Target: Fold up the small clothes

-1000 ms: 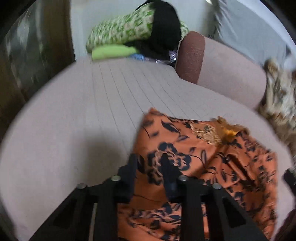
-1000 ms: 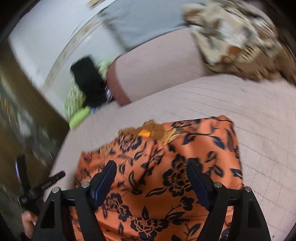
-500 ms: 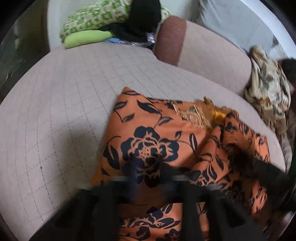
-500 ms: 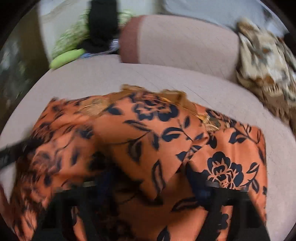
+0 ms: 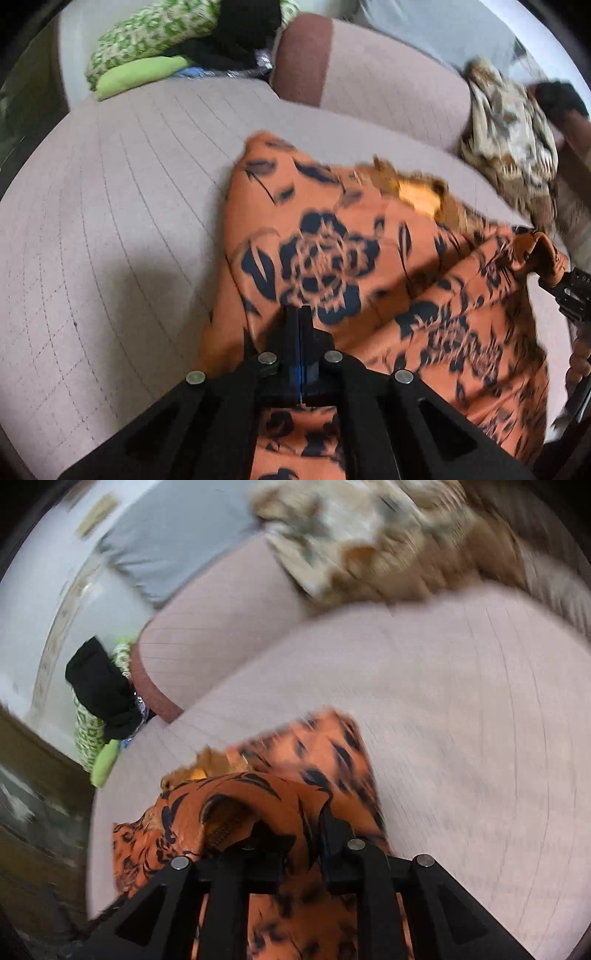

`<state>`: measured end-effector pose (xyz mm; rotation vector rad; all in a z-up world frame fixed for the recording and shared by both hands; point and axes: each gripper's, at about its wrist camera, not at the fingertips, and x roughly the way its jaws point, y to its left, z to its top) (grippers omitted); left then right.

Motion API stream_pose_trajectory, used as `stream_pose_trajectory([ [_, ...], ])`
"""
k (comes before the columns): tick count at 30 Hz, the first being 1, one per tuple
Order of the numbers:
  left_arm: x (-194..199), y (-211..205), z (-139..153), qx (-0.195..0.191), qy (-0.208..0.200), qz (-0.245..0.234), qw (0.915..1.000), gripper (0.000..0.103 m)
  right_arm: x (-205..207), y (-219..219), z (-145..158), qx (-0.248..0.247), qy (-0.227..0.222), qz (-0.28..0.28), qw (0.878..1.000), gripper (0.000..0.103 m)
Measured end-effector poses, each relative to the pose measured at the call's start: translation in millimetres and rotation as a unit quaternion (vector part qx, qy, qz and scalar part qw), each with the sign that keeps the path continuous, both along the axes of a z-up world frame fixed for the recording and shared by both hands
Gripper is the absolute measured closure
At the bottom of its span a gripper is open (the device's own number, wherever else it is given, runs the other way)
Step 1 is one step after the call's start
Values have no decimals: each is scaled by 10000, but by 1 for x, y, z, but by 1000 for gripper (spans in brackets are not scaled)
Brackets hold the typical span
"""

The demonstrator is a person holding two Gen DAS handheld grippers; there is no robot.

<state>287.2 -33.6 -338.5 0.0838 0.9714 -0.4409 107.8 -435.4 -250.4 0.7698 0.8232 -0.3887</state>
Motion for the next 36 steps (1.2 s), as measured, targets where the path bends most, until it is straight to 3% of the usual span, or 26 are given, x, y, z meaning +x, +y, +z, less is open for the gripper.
stream_pose_trajectory([
  [1,-2,-1,-1,70,-14,-43,10000,103,-13,-1,-3,-148,178,1,9997,56],
  [2,-4,0,-2,127,-51,-75,9999,103,-20,0,-5,-192,234,31,9995,29],
  [3,-4,1,-2,133,-75,-80,9999,103,-31,-2,-5,-202,222,12,9995,25],
  [6,0,11,1,2,-122,103,9999,103,-62,-15,4,186,-43,-195,9996,25],
  [10,4,29,20,-505,-315,473,9971,103,-71,-6,20,607,-654,-43,9960,25],
  [12,7,37,27,-619,-516,706,9942,100,-51,11,17,852,-468,259,9949,25],
  [13,11,41,28,-659,-598,864,9923,88,-44,19,15,875,-363,297,9951,25],
  [14,16,46,27,-720,-611,1047,9900,60,-38,25,11,935,-302,306,9947,25],
  [16,26,54,24,-923,-545,1296,9858,30,-33,30,-5,1290,-285,279,9908,25],
  [17,31,57,22,-1090,-499,1403,9828,30,-30,29,-12,1470,-290,230,9884,25],
  [20,48,62,13,-1571,-64,1474,9765,30,-19,30,-40,1743,-174,-136,9844,25],
  [22,54,59,5,-1819,279,1384,9731,34,-15,31,-47,1740,-424,-345,9832,25],
  [23,54,54,5,-1890,298,1320,9726,44,-15,31,-47,1727,-540,-383,9827,25],
  [24,54,51,6,-1859,265,1235,9744,72,-14,33,-46,1674,-637,-368,9831,29],
  [25,53,46,7,-1741,234,1150,9777,81,-13,36,-43,1553,-703,-247,9851,38],
  [26,49,41,10,-1582,127,1090,9813,86,-8,40,-38,1332,-641,-36,9890,63],
  [27,47,37,12,-1478,15,1041,9835,88,-6,46,-32,1053,-584,130,9926,76],
  [31,41,29,15,-1166,-172,1080,9871,90,-4,60,-3,363,-515,400,9972,90],
  [36,38,37,17,-756,-468,1514,9845,92,-7,85,47,-356,-570,1052,9922,93],
])
